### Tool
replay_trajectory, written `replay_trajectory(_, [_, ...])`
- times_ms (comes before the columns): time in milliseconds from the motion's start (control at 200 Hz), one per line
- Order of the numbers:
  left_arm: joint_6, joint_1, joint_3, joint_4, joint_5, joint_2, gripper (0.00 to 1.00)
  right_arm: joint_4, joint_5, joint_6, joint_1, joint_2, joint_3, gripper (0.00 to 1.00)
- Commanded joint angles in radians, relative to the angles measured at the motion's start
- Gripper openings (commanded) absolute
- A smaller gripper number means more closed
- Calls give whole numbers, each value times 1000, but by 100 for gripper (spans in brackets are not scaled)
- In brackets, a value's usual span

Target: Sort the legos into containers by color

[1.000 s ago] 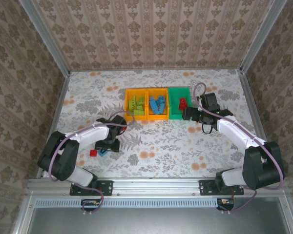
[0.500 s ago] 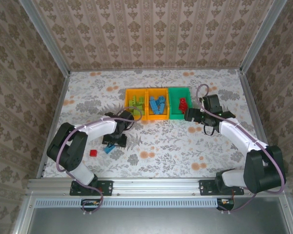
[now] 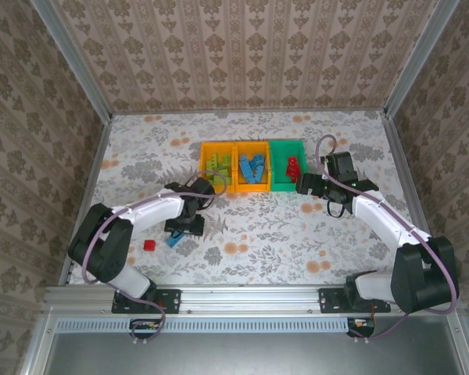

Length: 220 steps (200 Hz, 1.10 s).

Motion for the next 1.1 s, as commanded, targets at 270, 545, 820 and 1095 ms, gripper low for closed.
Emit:
replay_trajectory(270, [-54,-11,-64,-19,4,-45,70,-23,-17,18,-10,-23,-10,96])
replay_trajectory(545, [-64,-12,-97,11,12,-35,65,-27,-15,19,-11,-26,-13,96])
replay_trajectory(820, [-66,-21,-83,61,41,-23,26,-33,-9,16,-11,-33,-13,96])
replay_trajectory(1095, [-48,-76,100,155,91,45,19,-38,-11,21,-13,-42,-13,96])
